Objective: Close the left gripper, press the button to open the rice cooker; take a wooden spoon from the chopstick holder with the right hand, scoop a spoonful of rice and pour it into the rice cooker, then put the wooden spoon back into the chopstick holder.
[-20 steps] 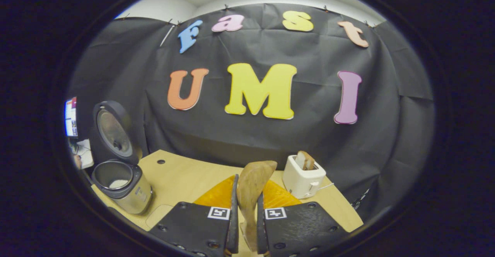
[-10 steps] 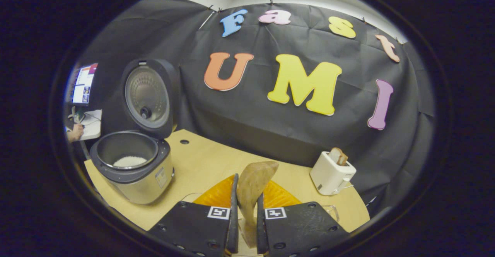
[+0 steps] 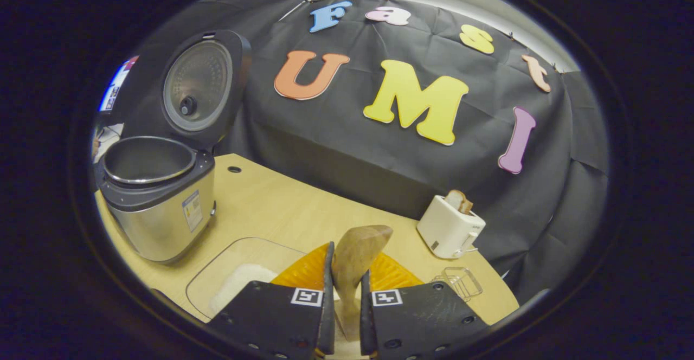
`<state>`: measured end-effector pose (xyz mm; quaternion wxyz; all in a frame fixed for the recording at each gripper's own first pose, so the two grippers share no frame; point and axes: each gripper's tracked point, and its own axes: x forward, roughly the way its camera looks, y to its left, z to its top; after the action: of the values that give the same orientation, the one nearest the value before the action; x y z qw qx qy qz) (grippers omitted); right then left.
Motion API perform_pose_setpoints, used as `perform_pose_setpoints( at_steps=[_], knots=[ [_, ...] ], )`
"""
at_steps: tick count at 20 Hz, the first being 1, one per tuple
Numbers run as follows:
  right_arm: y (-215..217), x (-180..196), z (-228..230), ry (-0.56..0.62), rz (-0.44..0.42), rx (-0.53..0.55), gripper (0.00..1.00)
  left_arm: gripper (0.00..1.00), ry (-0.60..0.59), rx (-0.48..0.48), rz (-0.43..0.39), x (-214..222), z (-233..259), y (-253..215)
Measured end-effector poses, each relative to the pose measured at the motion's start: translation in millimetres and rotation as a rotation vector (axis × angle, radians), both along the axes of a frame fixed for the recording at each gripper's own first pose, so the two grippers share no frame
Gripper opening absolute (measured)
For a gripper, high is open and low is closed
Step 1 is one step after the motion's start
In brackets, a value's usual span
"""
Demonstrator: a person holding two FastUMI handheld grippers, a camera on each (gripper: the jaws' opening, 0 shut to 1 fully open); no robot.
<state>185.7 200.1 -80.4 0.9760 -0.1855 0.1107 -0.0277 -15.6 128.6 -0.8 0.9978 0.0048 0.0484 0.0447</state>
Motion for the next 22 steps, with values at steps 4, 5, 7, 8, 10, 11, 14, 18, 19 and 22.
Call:
perform_pose_setpoints(
  at_steps=[4, 5, 7, 8, 10, 11, 14, 18, 19, 22],
  knots=[
    [14.1, -23.6, -20.5, 0.069, -0.046, 0.117, 0.18, 1.0, 0.011, -0.008, -0.01, 0.4, -3.0, -3.1],
    [26.9, -30.4, -31.8, 0.132, -0.037, 0.178, 0.18, 0.99, 0.014, -0.011, -0.009, 0.2, -3.2, -2.9],
    [52.8, -38.4, -40.3, 0.232, 0.017, 0.286, 0.18, 0.99, 0.015, -0.024, -0.004, 2.0, -3.8, -0.7],
    [55.9, -39.1, -37.1, 0.245, 0.01, 0.305, 0.19, 0.99, 0.008, -0.035, -0.005, 1.9, -3.0, -0.4],
    [57.0, -40.2, -35.4, 0.295, 0.011, 0.373, 0.18, 1.0, 0.0, -0.056, -0.014, 4.4, -1.7, -2.3],
    [55.7, -39.6, -35.9, 0.31, 0.01, 0.406, 0.18, 1.0, 0.003, -0.062, -0.017, 3.8, -1.9, -2.4],
    [41.3, -43.4, -35.6, 0.356, 0.018, 0.51, 0.19, 1.0, 0.004, -0.054, -0.02, 4.1, -2.0, -2.2],
    [10.7, -60.2, -39.5, 0.45, 0.015, 0.735, 0.19, 1.0, 0.008, -0.06, -0.026, 6.2, -3.5, -5.7],
    [2.6, -63.2, -42.0, 0.477, 0.007, 0.813, 0.19, 1.0, 0.01, -0.063, -0.026, 6.7, -4.2, -6.4],
    [-5.4, -70.5, -49.7, 0.552, 0.009, 0.958, 0.19, 1.0, 0.012, -0.063, -0.033, 8.5, -5.0, -10.1]
  ],
)
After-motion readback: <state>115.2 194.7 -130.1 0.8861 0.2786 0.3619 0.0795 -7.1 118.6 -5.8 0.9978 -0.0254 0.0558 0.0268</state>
